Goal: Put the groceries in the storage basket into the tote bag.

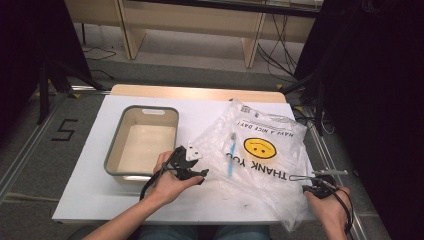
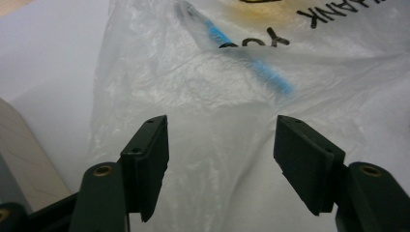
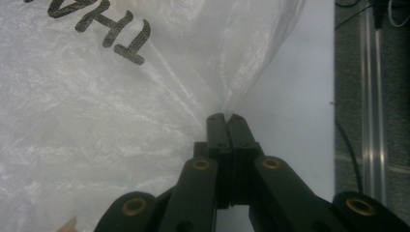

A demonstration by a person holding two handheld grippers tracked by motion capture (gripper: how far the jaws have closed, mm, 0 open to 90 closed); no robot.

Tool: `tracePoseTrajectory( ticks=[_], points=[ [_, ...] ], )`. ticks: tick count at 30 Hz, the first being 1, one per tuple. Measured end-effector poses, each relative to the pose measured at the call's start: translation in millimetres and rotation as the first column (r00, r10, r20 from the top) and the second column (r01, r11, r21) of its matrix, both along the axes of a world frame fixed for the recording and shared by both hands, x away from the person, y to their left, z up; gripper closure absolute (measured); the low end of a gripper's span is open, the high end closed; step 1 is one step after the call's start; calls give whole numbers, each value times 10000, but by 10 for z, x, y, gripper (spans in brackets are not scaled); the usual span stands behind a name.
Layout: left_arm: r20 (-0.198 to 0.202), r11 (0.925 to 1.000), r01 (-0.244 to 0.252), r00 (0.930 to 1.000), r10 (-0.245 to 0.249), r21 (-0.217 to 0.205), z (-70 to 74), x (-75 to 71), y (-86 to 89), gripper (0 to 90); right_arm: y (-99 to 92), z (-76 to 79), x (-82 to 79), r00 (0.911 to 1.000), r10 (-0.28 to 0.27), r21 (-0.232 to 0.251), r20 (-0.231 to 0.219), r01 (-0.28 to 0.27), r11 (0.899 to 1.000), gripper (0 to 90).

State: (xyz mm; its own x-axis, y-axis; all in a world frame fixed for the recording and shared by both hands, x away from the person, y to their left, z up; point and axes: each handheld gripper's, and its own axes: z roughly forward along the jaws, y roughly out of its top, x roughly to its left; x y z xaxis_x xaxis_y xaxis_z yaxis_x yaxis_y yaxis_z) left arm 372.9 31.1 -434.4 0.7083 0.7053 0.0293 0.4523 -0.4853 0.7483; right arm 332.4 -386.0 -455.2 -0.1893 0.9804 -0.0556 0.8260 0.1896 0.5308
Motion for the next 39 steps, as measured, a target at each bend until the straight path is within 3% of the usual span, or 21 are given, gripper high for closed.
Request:
tracePoseTrajectory(
  ticks=[7,10,14,18,29,33,39],
  points=[
    [-71,9998,-175,9998,175,74,-43,16,0,380,-89,-4,27,9996,-270,-652,113,277,9975,898],
    [-95,9991,-288,9995,291,314,-59,5,-11,380,-112,-5,30,9991,-352,-809,229,370,9960,880],
    [136,9966,-369,9993,360,741,-44,-71,-41,396,-95,30,22,9970,-509,-657,576,546,9963,771],
    [91,9933,-470,9989,463,1051,-68,-144,-66,400,-55,85,12,9917,-624,-524,1127,687,9963,672],
    [-721,9800,-82,9971,230,1989,-298,-217,-129,480,-8,176,-35,9798,-857,-443,1805,951,9945,534],
    [-949,9753,9,9953,205,2208,-350,-205,-128,508,-7,164,-36,9828,-942,-312,1588,1004,9945,512],
    [-1321,9787,114,9911,161,2051,-405,-171,-116,558,-17,98,-39,9886,-1017,-153,1106,1040,9945,506]
  ],
)
